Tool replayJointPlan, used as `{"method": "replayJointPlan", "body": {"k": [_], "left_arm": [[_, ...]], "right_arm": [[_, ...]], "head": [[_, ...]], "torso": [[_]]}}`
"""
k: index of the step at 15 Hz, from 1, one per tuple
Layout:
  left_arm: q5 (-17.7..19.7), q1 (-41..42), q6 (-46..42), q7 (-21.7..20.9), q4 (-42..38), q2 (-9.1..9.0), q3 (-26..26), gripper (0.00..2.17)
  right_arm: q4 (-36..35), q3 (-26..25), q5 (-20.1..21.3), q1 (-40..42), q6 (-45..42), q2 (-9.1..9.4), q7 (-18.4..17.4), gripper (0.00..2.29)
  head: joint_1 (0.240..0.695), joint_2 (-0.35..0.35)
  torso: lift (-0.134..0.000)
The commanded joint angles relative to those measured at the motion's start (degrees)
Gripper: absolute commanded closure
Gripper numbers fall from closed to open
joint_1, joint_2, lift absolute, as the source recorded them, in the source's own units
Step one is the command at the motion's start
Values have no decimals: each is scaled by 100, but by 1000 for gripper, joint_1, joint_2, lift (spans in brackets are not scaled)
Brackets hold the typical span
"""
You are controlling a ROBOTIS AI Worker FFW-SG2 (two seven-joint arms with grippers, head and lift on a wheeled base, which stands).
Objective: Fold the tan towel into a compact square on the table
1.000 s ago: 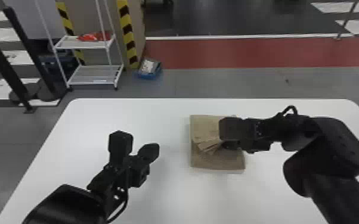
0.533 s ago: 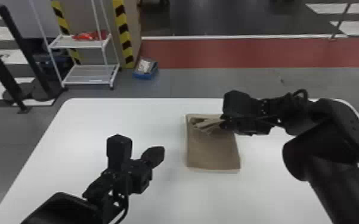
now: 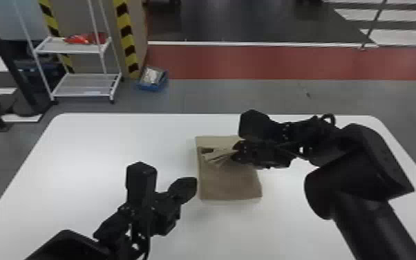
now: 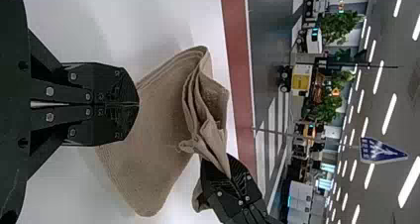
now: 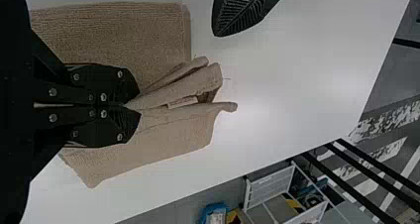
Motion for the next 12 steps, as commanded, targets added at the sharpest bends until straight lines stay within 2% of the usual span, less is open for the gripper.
{"method": "replayJointPlan", "body": {"k": [1,5,8,10,12], "left_arm": [[46,42,18,-14,-18,-5,-155,2138],[-16,-46,1,-5,290,-58,-516,2138],[63,-160,-105,-5,562,-128,-542,2138],[72,-125,-615,57,554,-128,-542,2138],[37,-143,-667,74,571,-128,-542,2138]], "right_arm": [[-3,14,-7,-20,-8,13,-21,1477],[-11,40,19,59,115,21,-48,1477],[-20,32,37,94,133,21,-21,1477],[-20,32,37,94,133,21,-12,1477],[-20,40,37,94,151,21,-4,1477]], "head": [[695,-19],[695,-49],[695,-66],[695,-72],[695,-73]], "torso": [[-109],[-109],[-109],[-109],[-109]]}}
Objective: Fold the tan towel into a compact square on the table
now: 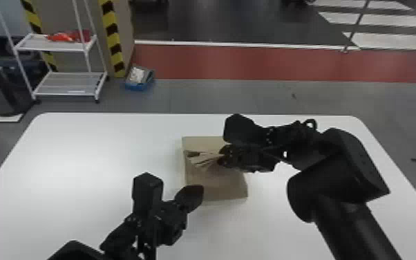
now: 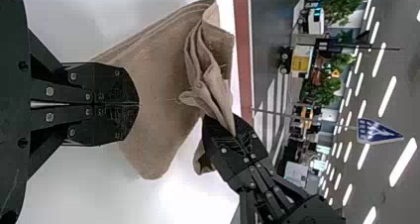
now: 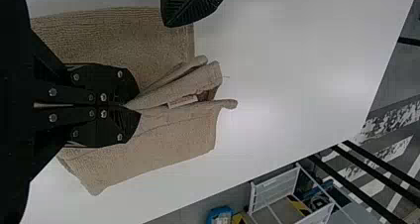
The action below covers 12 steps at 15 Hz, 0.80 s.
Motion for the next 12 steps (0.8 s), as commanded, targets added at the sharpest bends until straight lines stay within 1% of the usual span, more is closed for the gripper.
{"method": "replayJointPlan", "body": {"k": [1,4,6,9,12], "left_arm": [[-65,-89,-2,21,156,-13,-26,2138],[-205,-388,157,188,666,-21,-264,2138],[-346,-476,174,285,833,-30,-290,2138],[-337,-502,174,320,859,-30,-290,2138],[-337,-511,174,320,859,-30,-290,2138]], "right_arm": [[-11,26,-9,13,103,0,22,1477],[-63,70,-18,66,103,-8,48,1477],[-151,131,-18,84,261,-8,83,1477],[-160,246,26,101,279,-35,83,1474],[51,281,62,84,226,-26,13,1460]], "head": [[695,-73],[695,-70],[695,-64],[695,-56],[695,-49]], "torso": [[-109],[-109],[-109],[-109],[-109]]}}
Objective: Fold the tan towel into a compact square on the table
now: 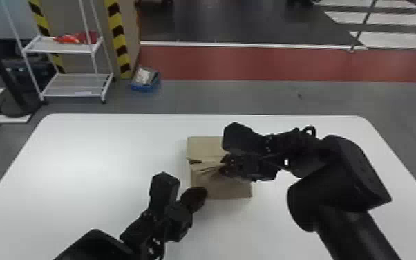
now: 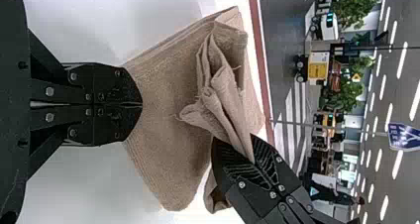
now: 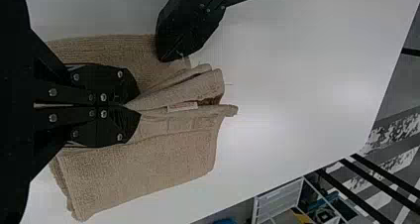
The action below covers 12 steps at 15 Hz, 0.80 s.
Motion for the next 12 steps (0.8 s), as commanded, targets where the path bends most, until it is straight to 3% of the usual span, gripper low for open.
{"method": "replayJointPlan", "body": {"k": [1,3,5,7,8,10,12], "left_arm": [[4,-15,4,-1,0,1,0,2138],[4,-32,4,-1,0,1,-9,2138],[-5,-41,4,-1,9,1,0,2138],[-14,-50,4,-1,0,1,0,2138],[-5,-50,4,-1,0,1,0,2138],[-14,-59,22,-10,9,1,8,2138],[-5,-59,22,-10,0,1,8,2138]], "right_arm": [[231,2,11,-51,-57,4,-55,1409],[459,2,-6,-86,-75,21,-125,1362],[547,29,-33,-95,-92,30,-187,981],[547,29,-85,-112,-75,39,-222,977],[547,20,-103,-121,-75,39,-222,849],[521,-33,-244,-121,-75,30,-187,346],[407,-288,-736,-60,-40,21,-55,137]], "head": [[695,-49],[695,-51],[695,-56],[695,-56],[695,-55],[695,-53],[695,-52]], "torso": [[-109],[-109],[-109],[-109],[-109],[-109],[-109]]}}
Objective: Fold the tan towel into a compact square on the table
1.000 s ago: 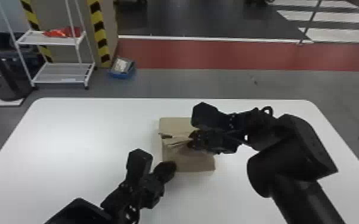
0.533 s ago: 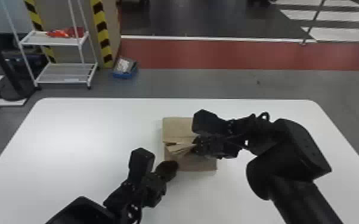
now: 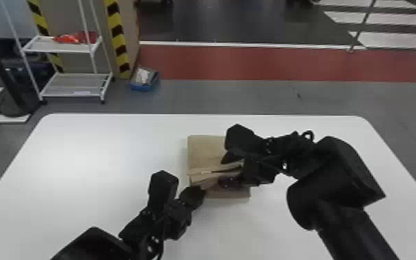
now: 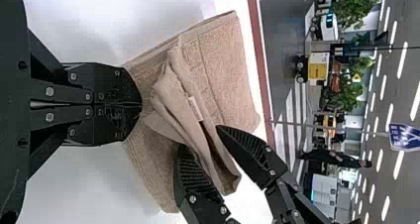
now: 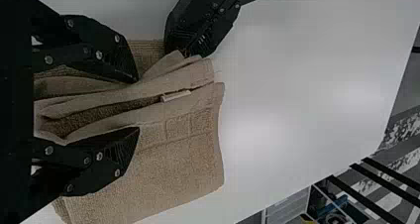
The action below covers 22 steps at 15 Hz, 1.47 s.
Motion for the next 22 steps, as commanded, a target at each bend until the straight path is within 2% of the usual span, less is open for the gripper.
{"method": "replayJointPlan", "body": {"k": [1,5,6,7,8,9,11,13,17,22], "left_arm": [[-4,-1,4,0,-7,0,0,2138],[5,-1,22,8,-7,0,-17,2138],[14,-1,22,8,-7,0,-26,2138],[14,16,22,17,-25,0,-35,2138],[14,34,22,17,-43,0,-44,2138],[14,43,22,17,-51,9,-35,2138],[14,51,39,17,-60,9,-44,2138],[14,51,127,8,-86,0,-61,2138],[23,51,127,-53,-139,9,-53,2138],[146,245,127,-88,-886,167,150,2138]], "right_arm": [[-187,-331,-607,61,17,-26,158,107],[-363,-850,-1178,78,-18,-69,290,147],[-363,-894,-1169,8,140,-105,342,505],[-354,-868,-1090,-27,369,-105,360,1173],[-345,-859,-1064,-27,422,-105,325,1693],[-283,-832,-1064,-54,474,-105,316,1798],[-108,-815,-1064,-124,756,-96,307,1801],[191,-797,-1055,-212,879,-87,307,1932],[516,-736,-949,-238,896,-69,290,1949],[648,-868,-932,-203,879,-78,263,1949]], "head": [[695,-51],[695,-57],[695,-57],[695,-68],[695,-76],[695,-81],[695,-90],[695,-97],[695,-111],[695,-120]], "torso": [[-109],[-109],[-109],[-109],[-109],[-109],[-109],[-109],[-109],[-109]]}}
